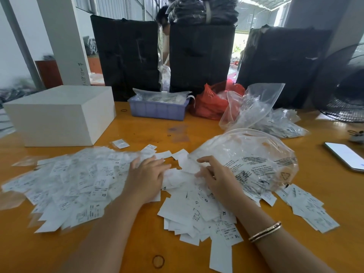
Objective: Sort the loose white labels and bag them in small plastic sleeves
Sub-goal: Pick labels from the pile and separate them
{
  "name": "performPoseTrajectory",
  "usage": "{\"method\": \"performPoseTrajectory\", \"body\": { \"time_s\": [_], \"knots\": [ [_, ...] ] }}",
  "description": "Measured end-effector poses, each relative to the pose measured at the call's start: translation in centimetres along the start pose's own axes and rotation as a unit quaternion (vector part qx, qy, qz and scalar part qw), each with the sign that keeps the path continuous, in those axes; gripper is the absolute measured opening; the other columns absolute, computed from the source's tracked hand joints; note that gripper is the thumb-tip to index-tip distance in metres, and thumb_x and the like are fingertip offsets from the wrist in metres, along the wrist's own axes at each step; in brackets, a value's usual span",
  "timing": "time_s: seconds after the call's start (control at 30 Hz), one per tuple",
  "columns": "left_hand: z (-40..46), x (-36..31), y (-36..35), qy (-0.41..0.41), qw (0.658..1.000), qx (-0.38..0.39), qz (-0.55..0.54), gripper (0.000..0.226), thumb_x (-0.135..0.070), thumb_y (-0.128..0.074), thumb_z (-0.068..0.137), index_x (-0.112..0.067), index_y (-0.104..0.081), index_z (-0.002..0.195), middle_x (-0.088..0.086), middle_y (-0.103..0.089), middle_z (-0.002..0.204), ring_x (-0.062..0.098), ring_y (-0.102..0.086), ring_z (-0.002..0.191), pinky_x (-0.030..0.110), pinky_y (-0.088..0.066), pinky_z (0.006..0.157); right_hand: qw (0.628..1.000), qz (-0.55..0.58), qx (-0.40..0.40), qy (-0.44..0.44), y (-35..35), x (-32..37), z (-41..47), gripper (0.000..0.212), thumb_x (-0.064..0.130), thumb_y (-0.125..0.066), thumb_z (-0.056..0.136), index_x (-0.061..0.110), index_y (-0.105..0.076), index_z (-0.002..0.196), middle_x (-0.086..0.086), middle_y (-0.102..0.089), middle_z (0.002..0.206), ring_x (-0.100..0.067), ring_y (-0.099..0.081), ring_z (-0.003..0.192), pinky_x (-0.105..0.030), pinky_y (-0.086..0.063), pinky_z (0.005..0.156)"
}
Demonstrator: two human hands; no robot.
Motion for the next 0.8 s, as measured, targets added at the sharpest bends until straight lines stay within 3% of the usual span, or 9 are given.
{"method": "performPoseTrajectory", "body": {
  "time_s": [0.1, 0.27, 0.4, 0.5, 0.63, 0.7, 0.8],
  "knots": [
    [-0.1, 1.2, -0.5, 0.028, 0.999, 0.027, -0.007, 0.039, -0.030, -0.030, 0.102, -0.043, -0.045, 0.135, -0.018, -0.039, 0.147, 0.005, -0.028, 0.139, 0.038, -0.008, 0.115, 1.000, -0.009, 0.008, 0.000, 0.0, 0.0, -0.1, 0.022, 0.023, -0.042, 0.100, 0.026, -0.051, 0.120, 0.011, -0.070, 0.087, 0.001, -0.047, 0.042, -0.013, -0.033, 0.043],
    [-0.2, 3.8, 0.1, 0.119, 0.993, 0.003, 0.017, 0.041, -0.020, -0.040, 0.099, -0.042, -0.046, 0.134, -0.014, -0.041, 0.146, 0.009, -0.029, 0.139, 0.039, -0.010, 0.115, 1.000, -0.017, 0.018, -0.010, 0.0, -0.4, -0.2, 0.025, 0.023, -0.042, 0.100, 0.028, -0.050, 0.122, 0.008, -0.069, 0.084, -0.005, -0.039, 0.041, -0.018, -0.029, 0.044],
    [-0.4, 5.2, 0.7, 0.191, 0.980, -0.038, 0.037, 0.042, -0.022, -0.058, 0.091, -0.035, -0.051, 0.131, -0.004, -0.053, 0.138, 0.017, -0.042, 0.131, 0.042, -0.016, 0.113, 1.000, -0.010, 0.012, -0.017, 0.1, -0.8, -0.4, 0.023, 0.021, -0.043, 0.099, 0.029, -0.052, 0.119, 0.013, -0.054, 0.060, -0.007, -0.035, 0.041, -0.018, -0.027, 0.043],
    [-0.3, 5.1, 1.0, 0.223, 0.971, -0.069, 0.057, 0.046, -0.022, -0.073, 0.080, -0.031, -0.058, 0.123, 0.002, -0.059, 0.131, 0.021, -0.048, 0.127, 0.044, -0.013, 0.112, 0.999, 0.025, -0.002, -0.026, 0.4, -0.7, -0.4, 0.022, 0.020, -0.044, 0.099, 0.028, -0.051, 0.118, 0.010, -0.068, 0.081, -0.008, -0.046, 0.046, -0.025, -0.040, 0.045],
    [-0.1, 3.4, 1.3, 0.143, 0.980, -0.127, 0.053, 0.020, -0.020, -0.065, 0.087, -0.032, -0.071, 0.102, -0.002, -0.065, 0.117, 0.020, -0.050, 0.116, 0.042, -0.024, 0.099, 0.989, 0.134, -0.029, -0.060, 0.6, -0.6, -0.2, 0.014, 0.025, -0.054, 0.094, 0.027, -0.054, 0.108, 0.011, -0.072, 0.087, -0.003, -0.043, 0.042, -0.028, -0.044, 0.046],
    [0.0, 2.3, 1.4, 0.071, 0.988, -0.137, 0.023, 0.020, -0.022, -0.059, 0.091, -0.028, -0.071, 0.106, -0.001, -0.067, 0.111, 0.019, -0.054, 0.107, 0.037, -0.030, 0.093, 0.986, 0.150, -0.030, -0.074, 0.5, -0.6, -0.1, 0.007, 0.027, -0.058, 0.092, 0.025, -0.058, 0.098, 0.013, -0.073, 0.086, -0.005, -0.042, 0.042, -0.031, -0.043, 0.046],
    [-0.1, 0.4, 1.8, 0.006, 0.986, -0.156, -0.064, 0.024, -0.024, -0.056, 0.094, -0.020, -0.069, 0.113, 0.001, -0.072, 0.102, 0.016, -0.062, 0.091, 0.030, -0.037, 0.087, 0.984, 0.159, -0.021, -0.084, 0.3, -0.4, 0.0, 0.006, 0.026, -0.057, 0.093, 0.023, -0.059, 0.089, 0.013, -0.073, 0.083, -0.002, -0.038, 0.039, -0.025, -0.038, 0.043]
  ]
}}
Point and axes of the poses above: each hand's wrist, its own z-axis towards the middle knuckle, its own y-axis out of the back of the hand, x = y × z, the point moved 2 cm from there along z, towards the middle knuckle
